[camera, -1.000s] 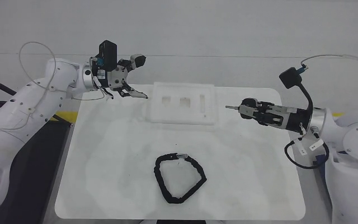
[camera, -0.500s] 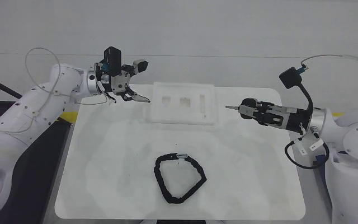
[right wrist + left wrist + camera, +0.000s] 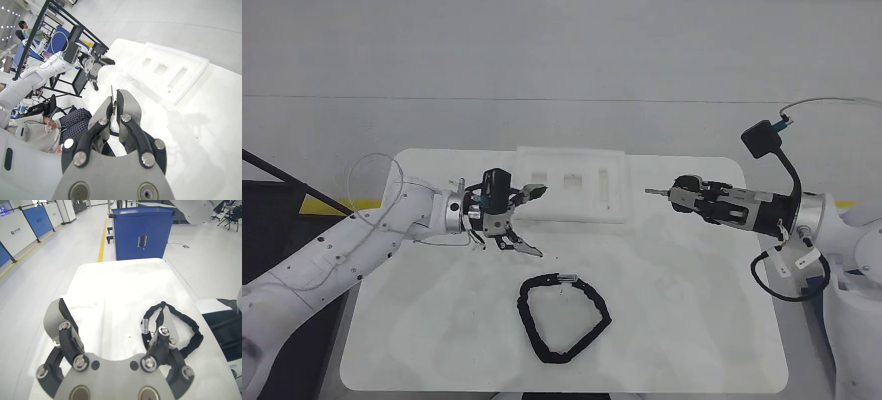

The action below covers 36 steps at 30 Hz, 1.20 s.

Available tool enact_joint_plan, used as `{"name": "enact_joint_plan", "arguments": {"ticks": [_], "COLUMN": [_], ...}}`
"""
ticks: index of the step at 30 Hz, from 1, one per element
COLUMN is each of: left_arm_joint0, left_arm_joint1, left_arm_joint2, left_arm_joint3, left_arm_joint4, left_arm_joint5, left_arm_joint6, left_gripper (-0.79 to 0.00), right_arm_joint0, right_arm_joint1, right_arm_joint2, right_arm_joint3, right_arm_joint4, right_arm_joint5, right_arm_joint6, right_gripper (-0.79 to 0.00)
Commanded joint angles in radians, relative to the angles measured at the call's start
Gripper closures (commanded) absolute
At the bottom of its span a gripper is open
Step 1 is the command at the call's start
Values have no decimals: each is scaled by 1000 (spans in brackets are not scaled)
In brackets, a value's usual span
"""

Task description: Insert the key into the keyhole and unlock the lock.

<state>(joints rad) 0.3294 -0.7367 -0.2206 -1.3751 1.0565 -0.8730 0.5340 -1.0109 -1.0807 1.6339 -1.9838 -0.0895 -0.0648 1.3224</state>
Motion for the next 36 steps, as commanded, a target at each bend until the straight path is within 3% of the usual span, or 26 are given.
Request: {"name": "enact_joint_plan", "arguments": {"ticks": [1, 11, 22, 31, 32, 33, 34, 36], "left_arm_joint0": [34, 125, 174, 197, 198, 198, 196, 195], "left_arm_joint1": [-3, -44, -105, -165, -171, -177, -183, -195], "left_arm_joint2": [2, 9, 3, -8, -11, -14, -16, -21], "left_arm_joint3": [-19, -36, 19, 101, 113, 126, 137, 159], "left_arm_joint4": [-11, 3, 145, 164, 162, 158, 159, 167], "left_arm_joint5": [4, 13, -5, -38, -43, -50, -55, -61], "left_arm_joint6": [-35, -218, -212, -212, -215, -217, -221, -227], "left_gripper": [-785, -785, -785, -785, -742, -585, -560, -659], "right_arm_joint0": [0, 0, 0, 0, 0, 0, 0, 0], "right_arm_joint1": [0, 0, 0, 0, 0, 0, 0, 0], "right_arm_joint2": [0, 0, 0, 0, 0, 0, 0, 0], "right_arm_joint3": [0, 0, 0, 0, 0, 0, 0, 0], "right_arm_joint4": [0, 0, 0, 0, 0, 0, 0, 0], "right_arm_joint5": [0, 0, 0, 0, 0, 0, 0, 0], "right_arm_joint6": [0, 0, 0, 0, 0, 0, 0, 0], "right_gripper": [0, 0, 0, 0, 0, 0, 0, 0]}}
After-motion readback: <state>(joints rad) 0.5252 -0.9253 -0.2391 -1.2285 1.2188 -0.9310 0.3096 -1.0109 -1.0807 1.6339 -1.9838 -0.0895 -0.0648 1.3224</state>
